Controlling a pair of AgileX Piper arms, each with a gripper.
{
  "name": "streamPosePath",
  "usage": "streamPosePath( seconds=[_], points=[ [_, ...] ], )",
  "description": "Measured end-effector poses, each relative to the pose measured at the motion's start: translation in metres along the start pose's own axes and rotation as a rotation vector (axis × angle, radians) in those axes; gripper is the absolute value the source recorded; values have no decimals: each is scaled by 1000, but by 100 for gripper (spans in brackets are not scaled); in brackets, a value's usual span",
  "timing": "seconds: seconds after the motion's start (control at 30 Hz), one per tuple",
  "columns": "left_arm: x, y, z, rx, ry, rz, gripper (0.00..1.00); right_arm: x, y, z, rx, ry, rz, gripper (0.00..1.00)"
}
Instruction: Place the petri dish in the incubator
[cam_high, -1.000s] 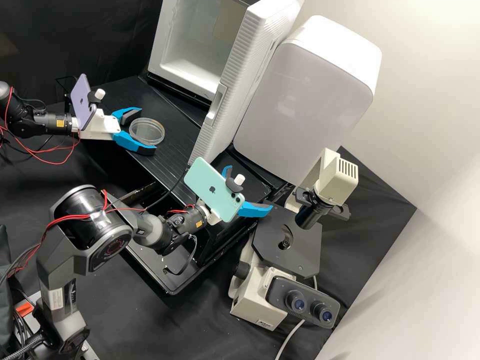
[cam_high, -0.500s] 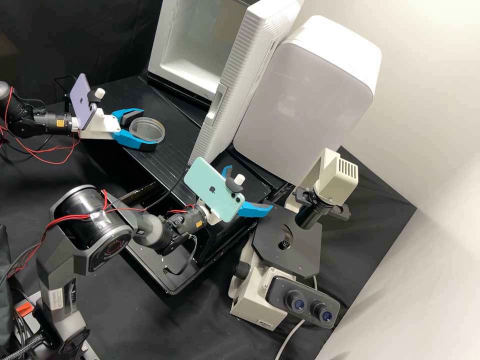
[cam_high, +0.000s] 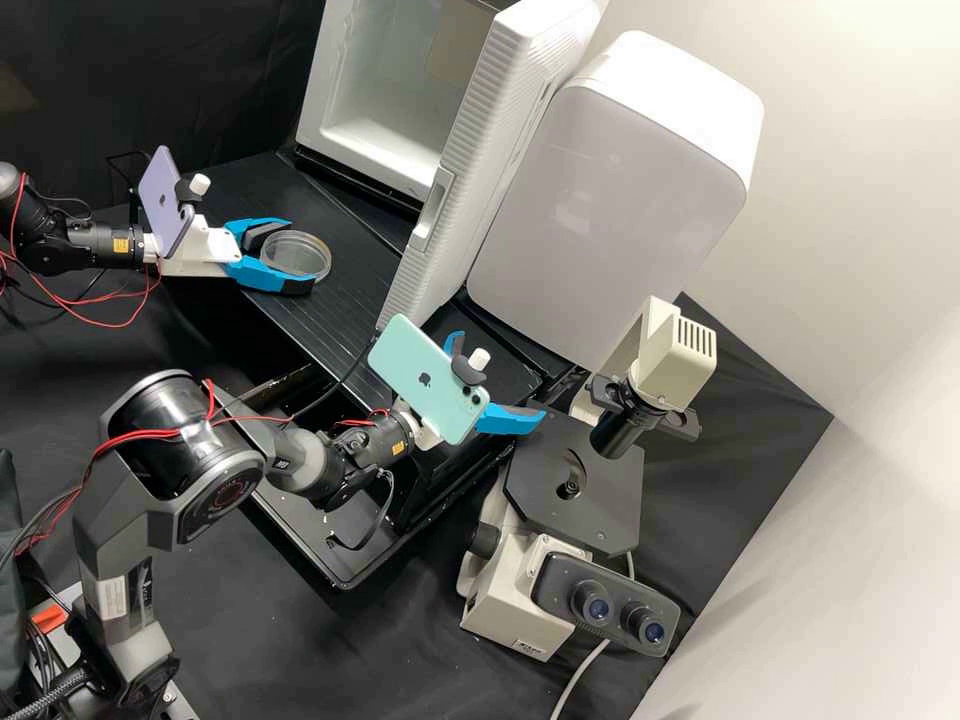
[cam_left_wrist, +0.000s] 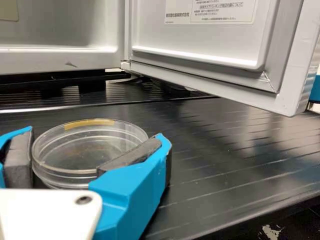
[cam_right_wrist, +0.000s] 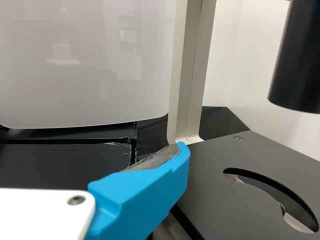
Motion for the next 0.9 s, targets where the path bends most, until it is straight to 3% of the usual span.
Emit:
streamPosePath(
  seconds=[0.63, 0.9],
  points=[
    [-2, 3, -1, -1, 6, -2, 0, 0, 0, 0, 0, 0, 0, 100],
    [-15, 28, 0, -7, 11, 24, 0, 0, 0, 0, 0, 0, 0, 100]
  ],
)
